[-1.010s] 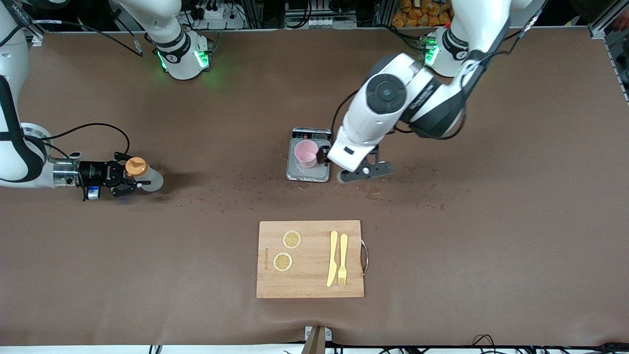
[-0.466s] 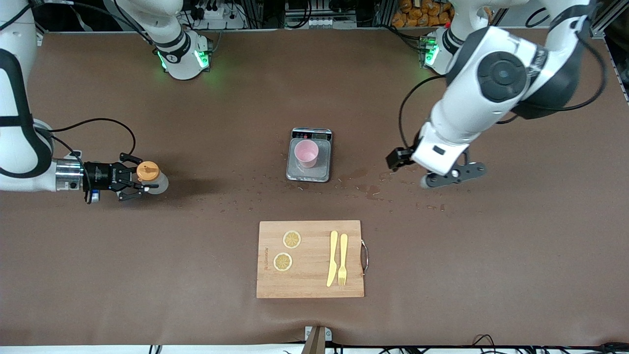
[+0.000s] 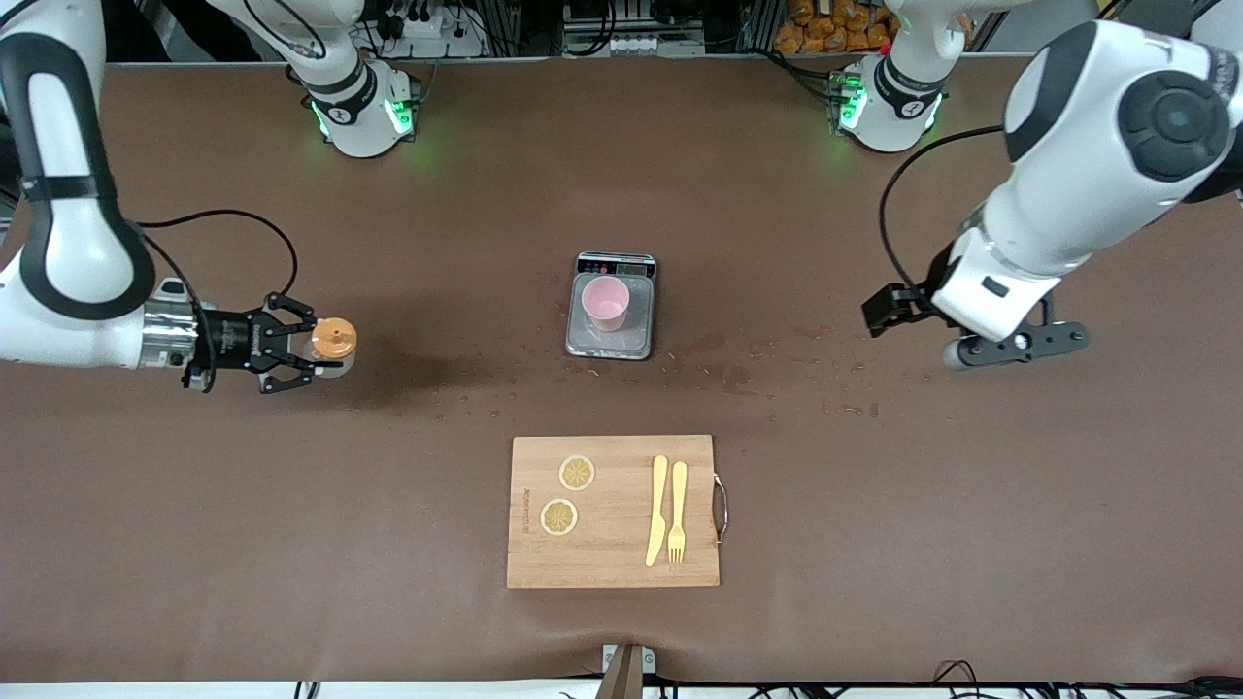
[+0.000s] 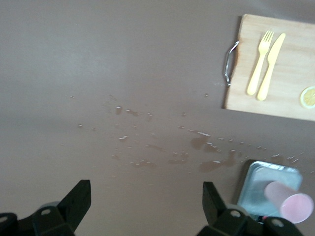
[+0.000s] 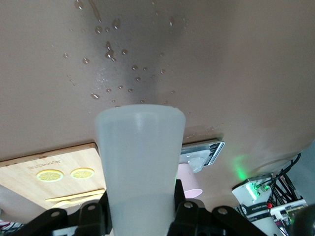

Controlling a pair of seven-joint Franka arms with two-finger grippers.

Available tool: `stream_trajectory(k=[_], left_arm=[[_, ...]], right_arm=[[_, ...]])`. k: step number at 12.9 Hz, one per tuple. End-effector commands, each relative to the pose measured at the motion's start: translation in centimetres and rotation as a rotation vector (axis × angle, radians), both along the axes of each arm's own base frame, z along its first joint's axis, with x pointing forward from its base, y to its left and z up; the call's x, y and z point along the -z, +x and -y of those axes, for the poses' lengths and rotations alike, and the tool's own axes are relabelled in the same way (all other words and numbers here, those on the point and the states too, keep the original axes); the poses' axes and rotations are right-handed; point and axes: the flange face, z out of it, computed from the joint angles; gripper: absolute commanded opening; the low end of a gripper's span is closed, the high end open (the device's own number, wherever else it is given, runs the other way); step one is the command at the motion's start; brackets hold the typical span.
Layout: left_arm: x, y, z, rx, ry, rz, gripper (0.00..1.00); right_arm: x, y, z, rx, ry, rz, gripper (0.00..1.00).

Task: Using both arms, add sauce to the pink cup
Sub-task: 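Release the cup and withdraw the left gripper while the right gripper lifts the bottle, then move the sauce bottle over the pink cup with the right gripper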

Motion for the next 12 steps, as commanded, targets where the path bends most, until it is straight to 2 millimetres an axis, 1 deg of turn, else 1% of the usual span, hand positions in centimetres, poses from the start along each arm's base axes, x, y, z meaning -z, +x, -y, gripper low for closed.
stream_trajectory(k=[1,2,4,5,6,7,8,9,11,12], left_arm=[[-2.2,-1.6,-2.2,0.066,0.052,0.029,1.0],[-2.7,-2.0,-2.9,0.112,0.064,0.024,1.0],[-4.5,-2.9,-4.6,0.17,0.079,0.032,1.0],[-5.2,-3.4,-5.0,0.206,0.083,0.028,1.0],[-6.4,-4.1,-6.0,0.218,0.09,0.032,1.0],[-7.4,-4.8,-6.3,0.247,0.094,0.029,1.0],[-8.1,-5.2,-6.8,0.257,0.097,0.032,1.0],[-8.4,-5.4,-7.2,0.253,0.098,0.027,1.0],[-9.3,-6.1,-7.7,0.288,0.102,0.025,1.0],[-9.4,-6.4,-7.8,0.311,0.103,0.015,1.0]], right_arm=[[-3.2,-2.5,-3.3,0.035,-0.088,-0.016,0.46],[-4.1,-2.7,-4.7,0.042,-0.118,-0.032,0.46],[-5.8,-3.4,-7.1,0.048,-0.149,-0.051,0.46],[-6.0,-4.0,-8.4,0.05,-0.159,-0.065,0.46],[-6.5,-4.3,-9.7,0.055,-0.181,-0.067,0.46],[-6.6,-4.5,-11.0,0.065,-0.214,-0.08,0.46],[-6.8,-4.8,-12.8,0.073,-0.249,-0.083,0.46],[-6.9,-5.1,-14.2,0.085,-0.279,-0.098,0.46],[-7.0,-5.7,-16.4,0.097,-0.301,-0.12,0.46],[-7.2,-5.9,-17.5,0.104,-0.33,-0.125,0.46]])
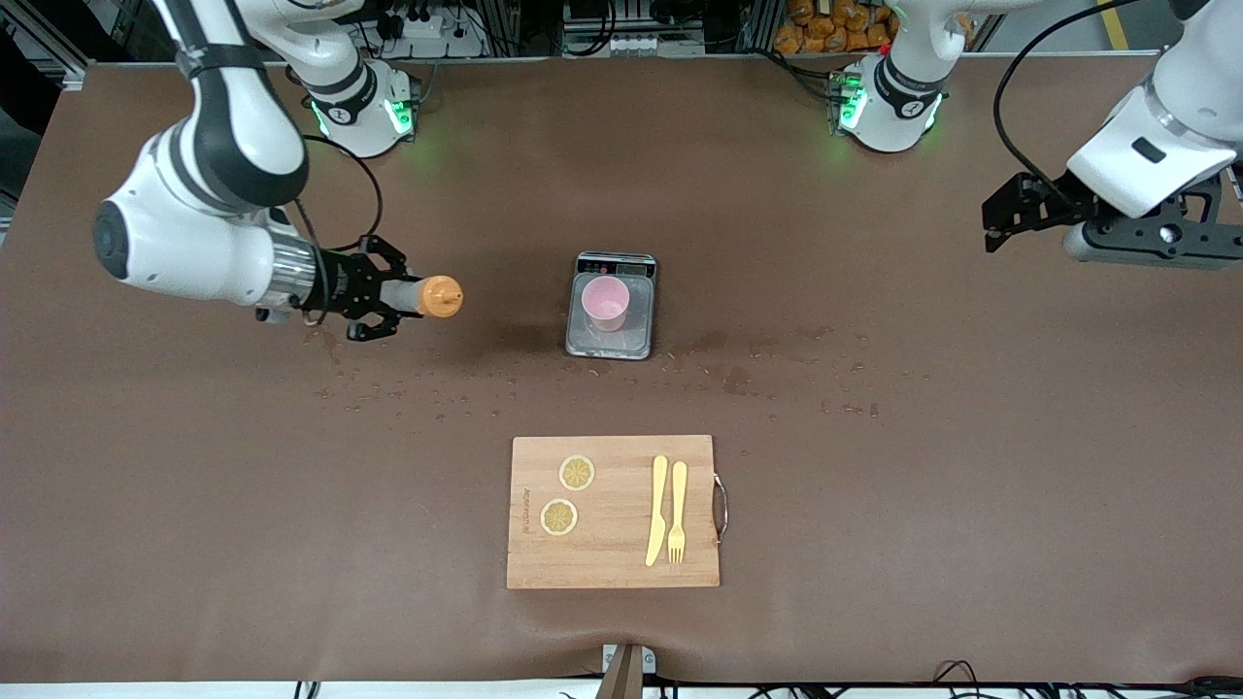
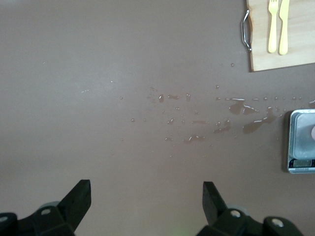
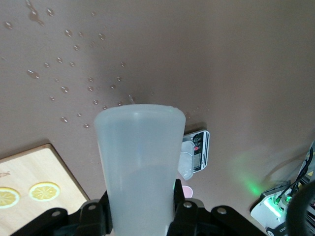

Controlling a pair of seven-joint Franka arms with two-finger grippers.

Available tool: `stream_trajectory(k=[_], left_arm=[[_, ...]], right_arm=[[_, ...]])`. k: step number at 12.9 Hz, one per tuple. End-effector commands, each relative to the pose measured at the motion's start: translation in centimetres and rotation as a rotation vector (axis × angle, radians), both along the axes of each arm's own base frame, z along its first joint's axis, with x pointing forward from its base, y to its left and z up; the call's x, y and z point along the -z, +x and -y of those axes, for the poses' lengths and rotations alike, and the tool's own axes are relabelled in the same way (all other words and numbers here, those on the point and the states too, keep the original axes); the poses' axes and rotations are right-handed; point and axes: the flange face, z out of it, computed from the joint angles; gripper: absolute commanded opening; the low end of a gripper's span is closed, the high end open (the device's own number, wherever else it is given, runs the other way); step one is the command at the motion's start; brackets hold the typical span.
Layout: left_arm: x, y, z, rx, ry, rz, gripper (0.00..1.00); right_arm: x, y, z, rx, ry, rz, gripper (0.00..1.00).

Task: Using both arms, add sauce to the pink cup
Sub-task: 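Move the sauce bottle over the pink cup with the right gripper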

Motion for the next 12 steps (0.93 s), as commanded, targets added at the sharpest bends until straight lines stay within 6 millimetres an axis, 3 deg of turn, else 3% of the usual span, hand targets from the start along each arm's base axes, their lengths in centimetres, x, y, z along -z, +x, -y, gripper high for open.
stream_trajectory(k=[1,6,12], left_arm=[[-0.9,-1.5,-0.6,0.047,0.031,-0.002,1.0],[-1.3,-1.8,-0.6,0.048,0.033,-0.007,1.0],[-2.2,-2.0,-1.2,0.039,0.032,-0.006,1.0]], right_arm=[[-1.3,-1.4,-2.3,0.044,-0.096,0.0,0.46],[-1.4,-4.0,-9.9,0.053,-0.302,0.031,0.44],[0.4,-7.0,-17.4,0.02,-0.53,0.066,0.43]])
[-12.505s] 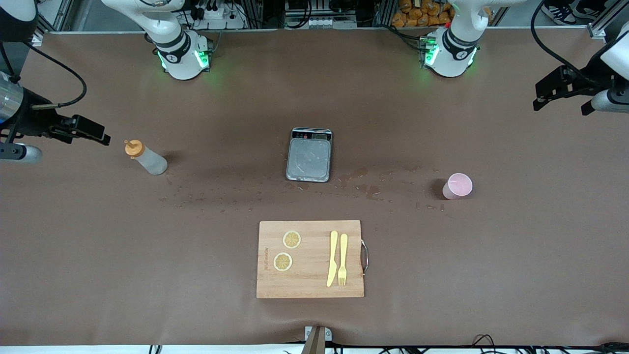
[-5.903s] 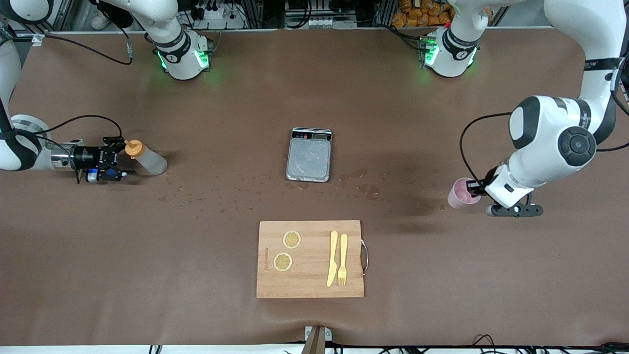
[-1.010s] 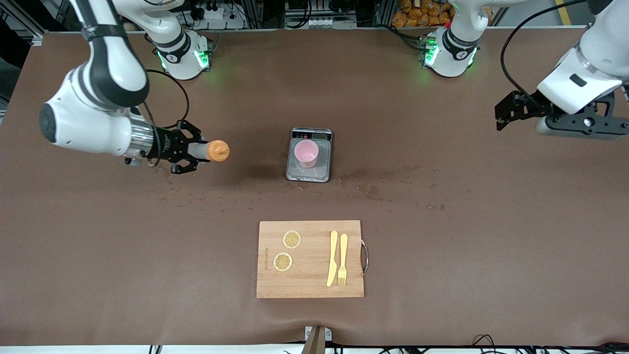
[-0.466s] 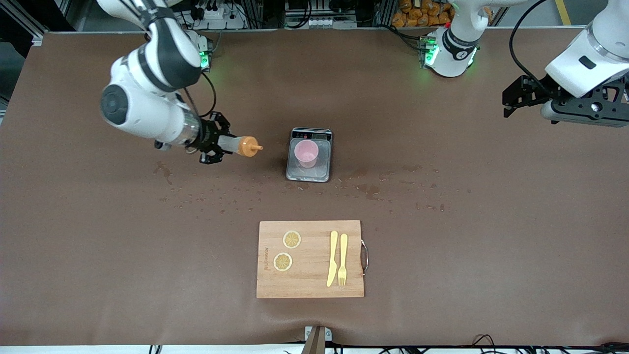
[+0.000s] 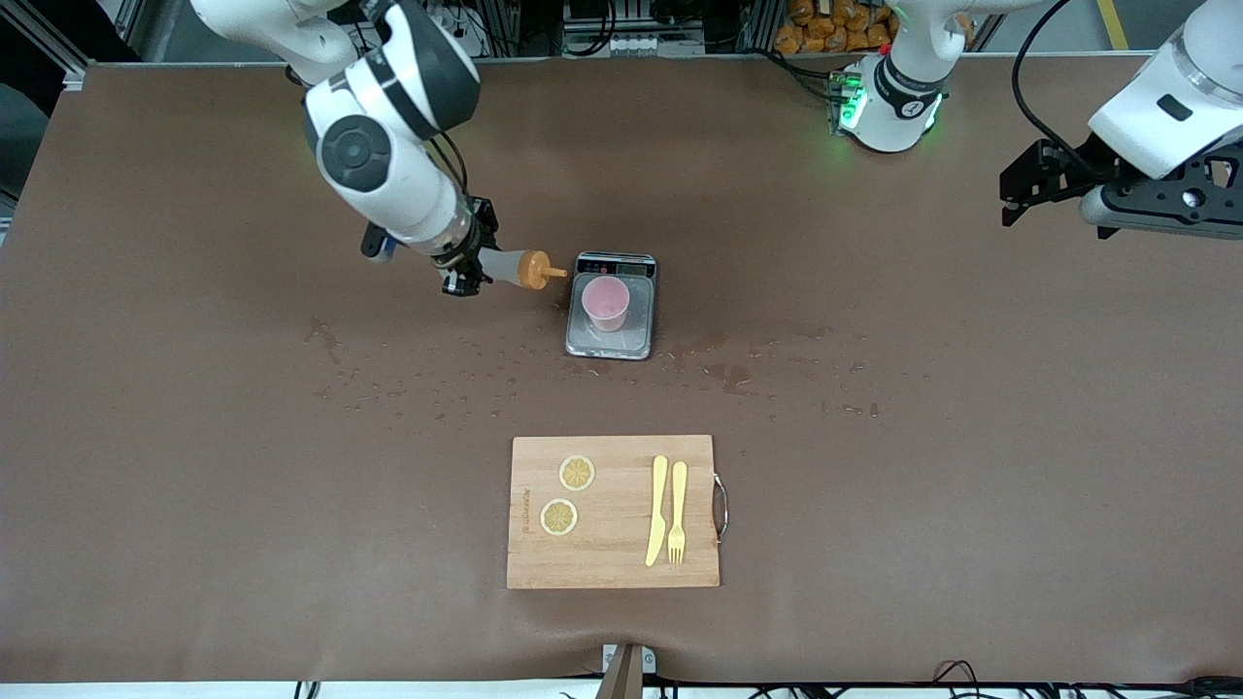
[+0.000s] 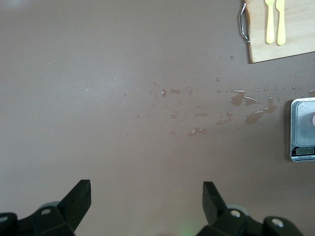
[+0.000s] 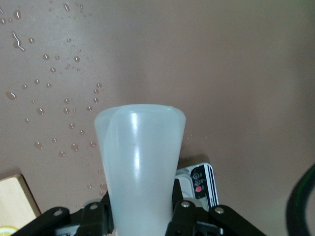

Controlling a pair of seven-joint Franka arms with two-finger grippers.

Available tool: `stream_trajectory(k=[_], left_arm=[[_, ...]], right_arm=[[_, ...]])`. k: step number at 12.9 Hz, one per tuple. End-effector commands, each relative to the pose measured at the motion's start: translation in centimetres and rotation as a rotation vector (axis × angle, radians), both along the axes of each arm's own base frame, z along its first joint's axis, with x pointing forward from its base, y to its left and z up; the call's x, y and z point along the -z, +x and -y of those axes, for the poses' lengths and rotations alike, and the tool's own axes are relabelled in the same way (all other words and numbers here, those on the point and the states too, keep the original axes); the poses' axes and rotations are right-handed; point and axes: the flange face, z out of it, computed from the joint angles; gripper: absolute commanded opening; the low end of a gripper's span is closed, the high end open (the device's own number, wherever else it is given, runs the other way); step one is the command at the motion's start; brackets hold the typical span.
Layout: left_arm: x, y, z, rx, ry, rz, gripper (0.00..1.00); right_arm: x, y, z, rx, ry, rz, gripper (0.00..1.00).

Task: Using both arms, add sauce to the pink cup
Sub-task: 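Move the sauce bottle over the pink cup with the right gripper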

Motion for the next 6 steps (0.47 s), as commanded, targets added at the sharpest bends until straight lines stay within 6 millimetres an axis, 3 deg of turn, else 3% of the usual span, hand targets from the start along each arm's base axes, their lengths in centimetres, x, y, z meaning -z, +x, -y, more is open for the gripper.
stream_trajectory(k=[1,6], left_arm=[[-0.5,-0.9,-0.5,0.018,0.027,-0.016,1.0],[-0.5,-0.9,-0.3,0.02,0.017,-0.023,1.0]], right_arm=[[0.3,-0.1,-3.0,0.017,-0.094,0.015,0.43],[3.2,0.1,-5.8,-0.022,-0.27,-0.034,0.43]])
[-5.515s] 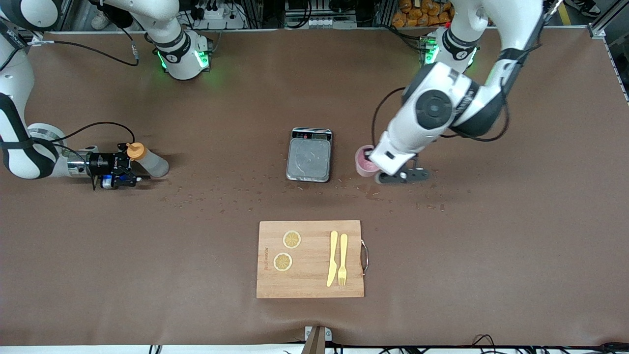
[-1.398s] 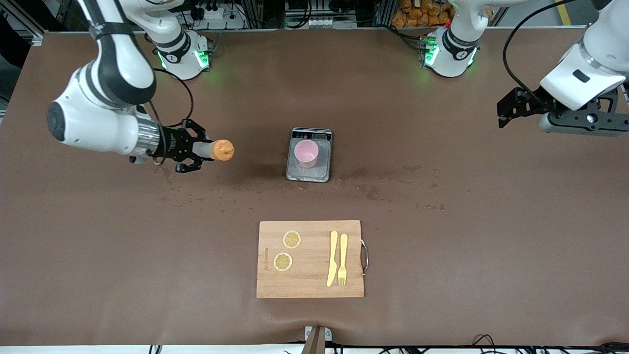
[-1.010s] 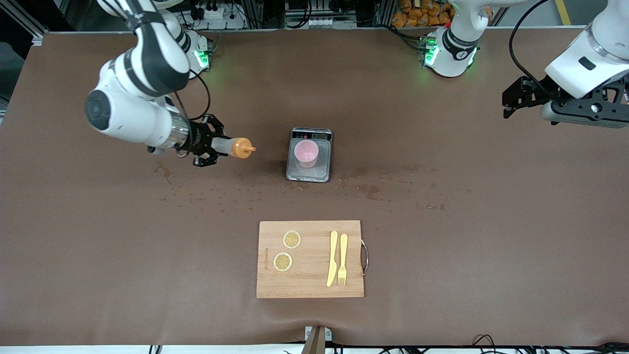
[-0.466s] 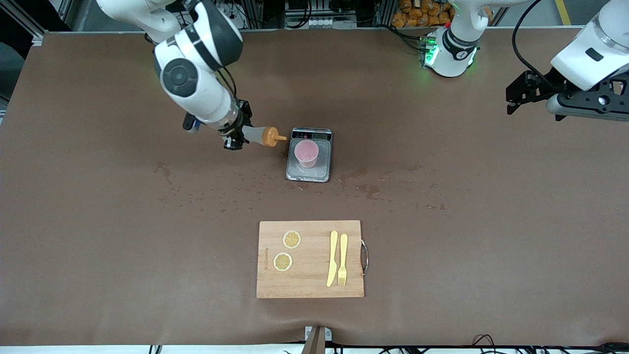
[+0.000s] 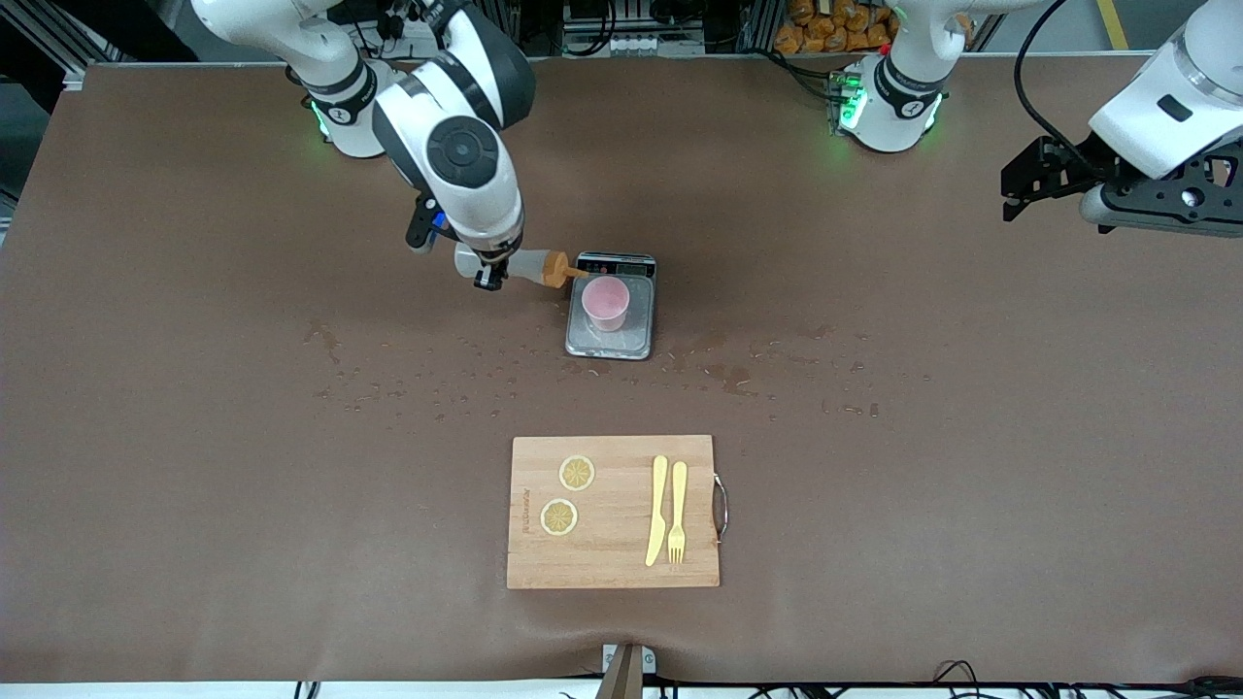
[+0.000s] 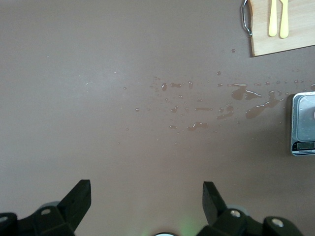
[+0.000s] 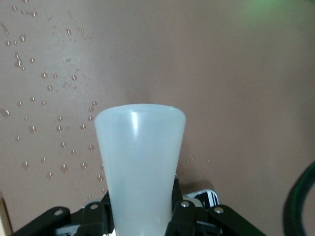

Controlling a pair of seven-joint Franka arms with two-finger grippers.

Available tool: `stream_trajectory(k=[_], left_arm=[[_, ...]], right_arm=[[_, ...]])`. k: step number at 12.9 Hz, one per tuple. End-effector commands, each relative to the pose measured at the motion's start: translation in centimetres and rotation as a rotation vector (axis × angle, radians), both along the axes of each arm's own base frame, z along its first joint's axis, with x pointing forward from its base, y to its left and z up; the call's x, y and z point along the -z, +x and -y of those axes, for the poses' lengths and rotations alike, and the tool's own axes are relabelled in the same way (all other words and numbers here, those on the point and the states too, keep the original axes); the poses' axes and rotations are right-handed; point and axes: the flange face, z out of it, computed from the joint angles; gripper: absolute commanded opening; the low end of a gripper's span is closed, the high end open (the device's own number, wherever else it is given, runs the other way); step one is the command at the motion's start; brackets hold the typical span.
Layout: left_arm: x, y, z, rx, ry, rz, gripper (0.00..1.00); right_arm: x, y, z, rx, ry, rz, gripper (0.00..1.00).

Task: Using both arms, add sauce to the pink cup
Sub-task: 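Move the sauce bottle over the pink cup with the right gripper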

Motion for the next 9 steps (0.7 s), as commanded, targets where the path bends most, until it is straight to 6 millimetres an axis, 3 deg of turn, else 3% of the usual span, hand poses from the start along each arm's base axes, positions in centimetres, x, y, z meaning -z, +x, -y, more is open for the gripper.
stream_trajectory(k=[1,9], left_arm=[[-0.6,-0.6,-0.2,0.021,0.012,-0.001,1.0],[-0.6,-1.1,0.3,0.05,0.018,-0.018,1.0]], right_arm=[[0.6,0.9,-1.9,-0.007,-0.106,-0.012,0.43],[2.8,2.2,-4.9,-0.038,-0.349,-0.079,0.41]])
